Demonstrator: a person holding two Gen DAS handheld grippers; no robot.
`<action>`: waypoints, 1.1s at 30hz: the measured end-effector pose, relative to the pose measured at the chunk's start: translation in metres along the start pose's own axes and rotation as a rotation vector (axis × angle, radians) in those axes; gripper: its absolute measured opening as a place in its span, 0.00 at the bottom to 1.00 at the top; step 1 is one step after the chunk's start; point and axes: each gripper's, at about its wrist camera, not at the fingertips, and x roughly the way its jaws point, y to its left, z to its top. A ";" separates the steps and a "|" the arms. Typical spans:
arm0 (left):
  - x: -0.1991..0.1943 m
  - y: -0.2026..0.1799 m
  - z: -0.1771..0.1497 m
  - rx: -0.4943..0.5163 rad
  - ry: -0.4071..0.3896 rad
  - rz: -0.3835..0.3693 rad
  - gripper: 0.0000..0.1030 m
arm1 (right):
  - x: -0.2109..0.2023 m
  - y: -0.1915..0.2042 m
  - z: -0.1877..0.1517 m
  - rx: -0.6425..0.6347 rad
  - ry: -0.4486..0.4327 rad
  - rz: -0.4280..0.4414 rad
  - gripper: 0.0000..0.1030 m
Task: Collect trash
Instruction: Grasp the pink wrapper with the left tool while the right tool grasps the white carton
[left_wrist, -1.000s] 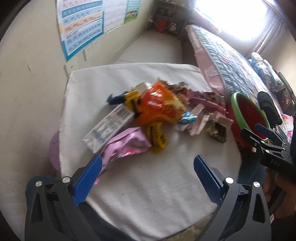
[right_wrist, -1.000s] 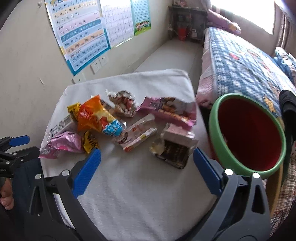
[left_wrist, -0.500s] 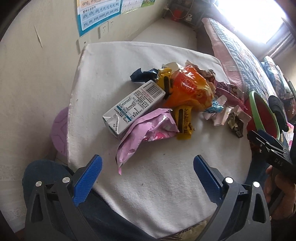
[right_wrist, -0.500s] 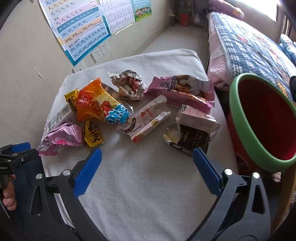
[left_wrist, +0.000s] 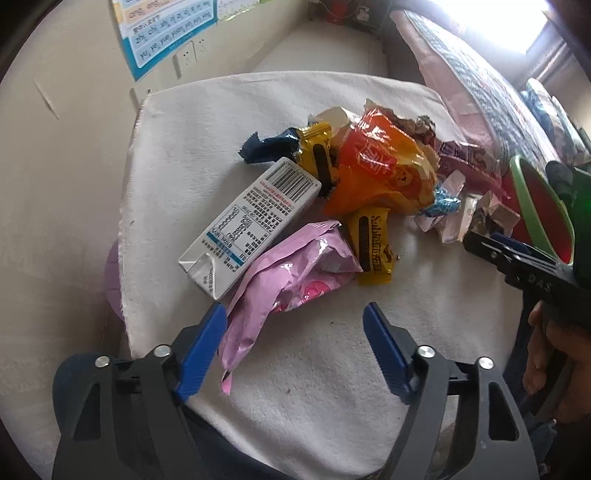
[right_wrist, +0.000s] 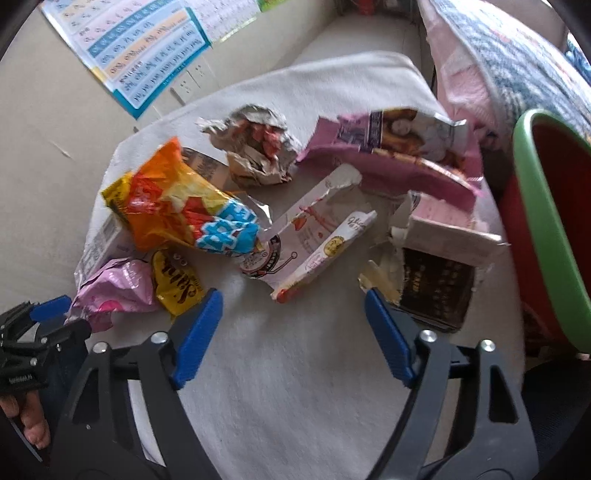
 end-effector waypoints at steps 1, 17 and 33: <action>0.002 -0.001 0.001 0.004 0.005 -0.001 0.64 | 0.004 -0.002 0.002 0.013 0.006 0.000 0.70; 0.006 -0.009 0.005 0.063 0.027 0.027 0.19 | 0.017 -0.012 0.009 0.063 0.042 0.023 0.09; -0.030 -0.027 -0.004 0.052 -0.041 -0.069 0.12 | -0.058 -0.006 -0.008 -0.054 -0.079 0.009 0.08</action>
